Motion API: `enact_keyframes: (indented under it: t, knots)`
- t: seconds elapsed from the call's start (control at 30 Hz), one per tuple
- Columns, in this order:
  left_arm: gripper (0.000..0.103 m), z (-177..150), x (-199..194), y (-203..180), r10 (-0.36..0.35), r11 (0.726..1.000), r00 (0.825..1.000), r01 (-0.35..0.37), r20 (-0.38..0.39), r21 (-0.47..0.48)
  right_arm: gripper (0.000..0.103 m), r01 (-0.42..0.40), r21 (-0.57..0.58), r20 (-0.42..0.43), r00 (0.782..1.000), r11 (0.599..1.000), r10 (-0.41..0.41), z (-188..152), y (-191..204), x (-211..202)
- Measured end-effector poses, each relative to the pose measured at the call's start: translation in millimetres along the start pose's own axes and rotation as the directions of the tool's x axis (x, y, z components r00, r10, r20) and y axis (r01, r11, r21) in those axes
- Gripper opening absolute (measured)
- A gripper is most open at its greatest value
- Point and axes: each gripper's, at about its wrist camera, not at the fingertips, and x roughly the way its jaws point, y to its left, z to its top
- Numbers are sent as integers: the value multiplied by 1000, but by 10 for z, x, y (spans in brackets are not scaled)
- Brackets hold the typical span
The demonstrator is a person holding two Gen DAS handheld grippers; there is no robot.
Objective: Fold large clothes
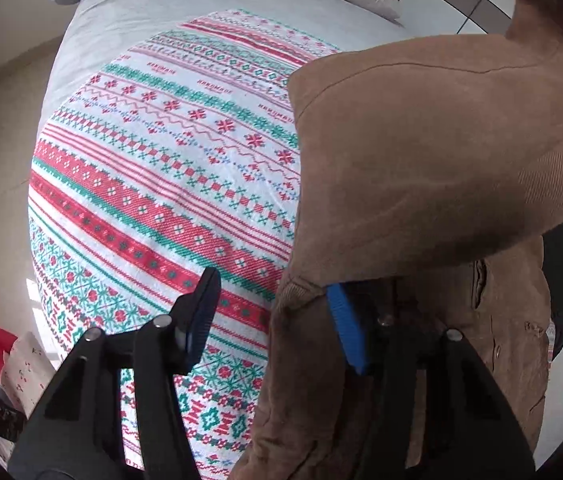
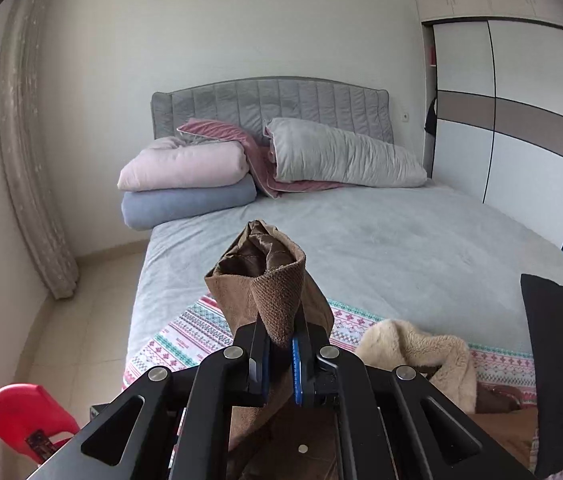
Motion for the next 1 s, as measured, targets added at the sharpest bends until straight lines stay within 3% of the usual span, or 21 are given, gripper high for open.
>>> enact_keyframes:
  t: [0.07, 0.23, 0.3, 0.4, 0.43, 0.47, 0.5, 0.57, 0.63, 0.73, 0.8, 0.87, 0.9, 0.93, 0.97, 1.0]
  knots:
    - [57, -4, -12, 171, -8, 998, 1000, 7, -17, -68, 7, -1, 39, -24, 1000, 999, 2, -213, -197, 22]
    - [57, -67, 73, 220, 65, 998, 992, -65, -104, 1, 8, -15, 253, -140, 989, 967, 52, -1184, -1043, 188]
    - [57, -84, 25, 196, 107, 994, 987, -102, -116, 51, 10, 44, 343, -239, 970, 938, 42, -1703, -1461, 317]
    - [57, -57, -150, 282, 151, 988, 984, -148, -92, 39, 20, 139, 484, -423, 902, 864, 92, -2417, -2083, 447]
    - [57, -34, -228, 324, 143, 990, 988, -142, -64, 16, 22, 142, 542, -434, 891, 828, 131, -2588, -2247, 418]
    - [57, -14, -297, 351, 125, 992, 991, -126, -37, -4, 21, 109, 600, -400, 899, 792, 180, -2686, -2380, 353]
    - [57, 5, -348, 355, 103, 995, 995, -103, -12, -15, 22, 80, 638, -364, 908, 766, 208, -2713, -2480, 286]
    - [57, 35, -400, 307, 53, 998, 998, -52, 36, -17, 33, 92, 645, -332, 928, 759, 170, -2639, -2578, 156]
    - [57, 71, -368, 217, 6, 1000, 997, -4, 71, -17, 65, 88, 628, -294, 947, 773, 132, -2489, -2583, 97]
    - [57, 136, -264, 66, -67, 997, 991, 70, 116, -23, 67, 35, 618, -260, 952, 785, 162, -2305, -2521, 272]
    - [48, 170, -192, -18, -97, 994, 987, 102, 131, -35, 67, 25, 595, -272, 947, 803, 172, -2255, -2441, 496]
    - [40, 177, -166, -95, -107, 993, 985, 114, 139, -43, 66, 57, 560, -316, 937, 826, 150, -2242, -2344, 742]
    - [39, 186, -163, -124, -112, 992, 982, 120, 149, -44, 56, 64, 543, -331, 933, 838, 143, -2257, -2279, 864]
    - [38, 182, -184, -151, -119, 991, 979, 127, 166, -41, 21, 72, 509, -351, 928, 857, 130, -2246, -2209, 947]
    - [37, 192, -195, -176, -124, 990, 975, 133, 183, -36, 5, 70, 475, -357, 926, 877, 119, -2216, -2146, 988]
    - [36, 203, -210, -198, -130, 990, 971, 139, 200, -28, 6, 62, 444, -332, 938, 894, 99, -2154, -2067, 927]
